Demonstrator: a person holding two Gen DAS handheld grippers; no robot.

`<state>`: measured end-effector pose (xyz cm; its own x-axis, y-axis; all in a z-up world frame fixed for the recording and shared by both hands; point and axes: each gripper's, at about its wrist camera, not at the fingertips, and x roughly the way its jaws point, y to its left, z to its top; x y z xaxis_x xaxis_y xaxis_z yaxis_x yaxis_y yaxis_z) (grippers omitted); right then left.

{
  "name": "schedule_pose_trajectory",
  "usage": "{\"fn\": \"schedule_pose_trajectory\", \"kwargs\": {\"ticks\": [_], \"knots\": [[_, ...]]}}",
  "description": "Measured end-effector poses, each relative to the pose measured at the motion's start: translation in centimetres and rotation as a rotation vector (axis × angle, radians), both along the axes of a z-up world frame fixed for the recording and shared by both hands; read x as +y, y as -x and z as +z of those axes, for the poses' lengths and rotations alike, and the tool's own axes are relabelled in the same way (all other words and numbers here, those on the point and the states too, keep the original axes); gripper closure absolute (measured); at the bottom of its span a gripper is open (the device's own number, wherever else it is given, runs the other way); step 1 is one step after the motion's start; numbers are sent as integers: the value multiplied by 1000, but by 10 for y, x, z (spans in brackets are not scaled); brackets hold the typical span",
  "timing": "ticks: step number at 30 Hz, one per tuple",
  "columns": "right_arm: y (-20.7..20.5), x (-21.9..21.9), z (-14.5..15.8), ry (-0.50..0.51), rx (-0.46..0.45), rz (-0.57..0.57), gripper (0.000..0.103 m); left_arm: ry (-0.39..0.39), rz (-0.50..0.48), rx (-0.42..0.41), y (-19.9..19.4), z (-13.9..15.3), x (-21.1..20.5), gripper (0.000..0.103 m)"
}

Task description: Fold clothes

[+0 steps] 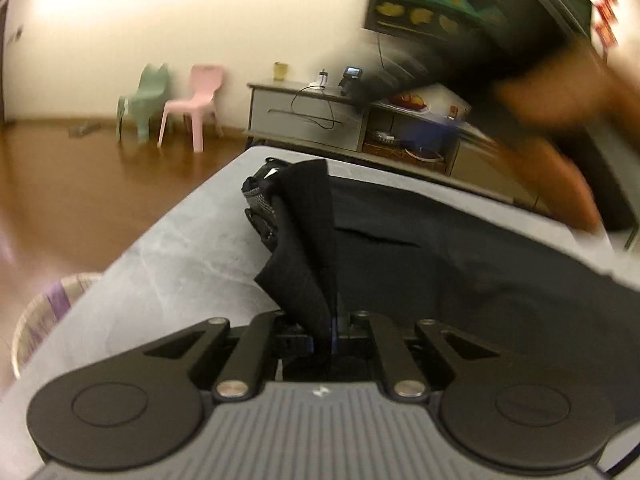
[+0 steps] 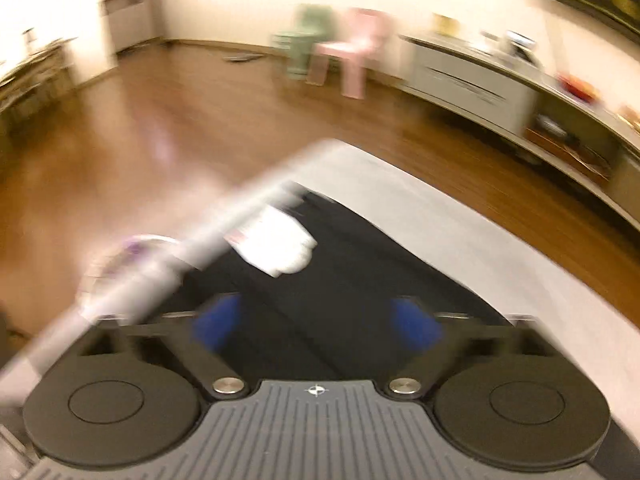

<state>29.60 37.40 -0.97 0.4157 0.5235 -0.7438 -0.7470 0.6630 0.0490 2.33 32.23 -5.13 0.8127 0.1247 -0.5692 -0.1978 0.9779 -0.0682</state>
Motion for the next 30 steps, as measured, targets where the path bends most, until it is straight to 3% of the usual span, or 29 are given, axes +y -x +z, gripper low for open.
{"fn": "schedule_pose_trajectory", "kwargs": {"ticks": [2, 5, 6, 7, 8, 9, 10, 14, 19, 22, 24, 27, 30], "knots": [[-1, 47, -7, 63, 34, 90, 4, -55, -13, 4, 1, -1, -8, 97], [3, 103, -48, 257, 65, 176, 5, -82, -29, 11, 3, -3, -14, 97], [3, 111, -63, 321, 62, 191, 14, -86, -35, 13, 5, -3, -14, 97], [3, 112, -78, 377, 57, 196, 46, -90, -38, 14, 6, -3, -15, 97], [3, 111, -90, 417, 38, 196, 68, -93, -39, 14, 8, -2, -16, 97], [3, 105, -95, 435, 2, 189, 83, -93, -44, 9, 9, -1, -18, 97], [1, 98, -98, 430, -24, 182, 89, -93, -51, 3, 11, 1, -20, 97], [-9, 33, -74, 226, -54, 109, 92, -117, -116, -38, 21, 13, -44, 97], [7, -105, -46, -23, -23, -87, 92, -156, -292, -81, 34, 24, -112, 97], [8, -193, -73, -113, 42, -254, 92, -156, -391, -48, 34, 15, -154, 96], [5, -239, -104, -136, 97, -360, 92, -143, -469, -15, 38, 7, -172, 84], [0, -283, -149, -148, 161, -458, 91, -129, -586, 16, 45, -2, -192, 82], [2, -305, -162, -180, 174, -468, 92, -72, -664, -22, 55, 6, -177, 76]]}}
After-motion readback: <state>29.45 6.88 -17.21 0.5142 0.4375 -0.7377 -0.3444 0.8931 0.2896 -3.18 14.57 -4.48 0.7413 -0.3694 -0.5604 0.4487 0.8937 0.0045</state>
